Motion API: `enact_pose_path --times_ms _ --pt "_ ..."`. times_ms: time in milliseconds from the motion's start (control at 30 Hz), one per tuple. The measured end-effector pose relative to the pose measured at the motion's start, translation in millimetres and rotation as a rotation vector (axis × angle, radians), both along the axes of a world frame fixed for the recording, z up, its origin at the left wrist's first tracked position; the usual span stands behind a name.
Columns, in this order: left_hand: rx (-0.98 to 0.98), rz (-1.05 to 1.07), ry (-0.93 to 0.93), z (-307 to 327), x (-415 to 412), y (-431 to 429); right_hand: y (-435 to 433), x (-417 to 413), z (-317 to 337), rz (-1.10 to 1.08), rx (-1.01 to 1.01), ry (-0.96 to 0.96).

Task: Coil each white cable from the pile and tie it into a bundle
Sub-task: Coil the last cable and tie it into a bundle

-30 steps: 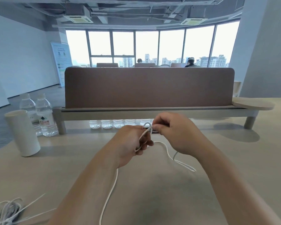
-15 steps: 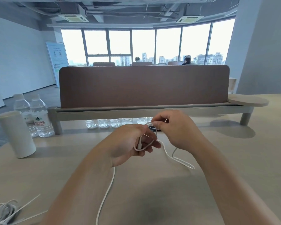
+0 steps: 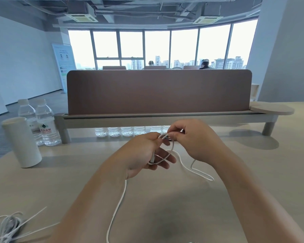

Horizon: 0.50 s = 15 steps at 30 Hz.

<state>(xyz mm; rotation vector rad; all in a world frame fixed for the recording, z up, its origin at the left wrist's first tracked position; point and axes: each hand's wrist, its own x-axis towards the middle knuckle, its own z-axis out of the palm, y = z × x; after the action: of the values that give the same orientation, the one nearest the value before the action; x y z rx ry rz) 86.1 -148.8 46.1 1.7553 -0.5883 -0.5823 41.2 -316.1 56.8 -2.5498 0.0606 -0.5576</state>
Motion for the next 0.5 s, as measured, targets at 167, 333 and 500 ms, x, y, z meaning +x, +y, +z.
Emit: enact_pose_path --times_ms 167,333,500 --pt "0.015 0.003 -0.022 1.6 -2.7 -0.5 -0.2 0.4 -2.0 0.003 0.019 -0.019" --pt "-0.018 0.017 0.059 4.4 -4.3 0.5 0.5 0.6 -1.5 0.0 -0.001 -0.02" --pt "-0.025 0.035 0.1 6.0 -4.7 -0.6 1.6 -1.2 -0.8 0.009 0.036 -0.04"
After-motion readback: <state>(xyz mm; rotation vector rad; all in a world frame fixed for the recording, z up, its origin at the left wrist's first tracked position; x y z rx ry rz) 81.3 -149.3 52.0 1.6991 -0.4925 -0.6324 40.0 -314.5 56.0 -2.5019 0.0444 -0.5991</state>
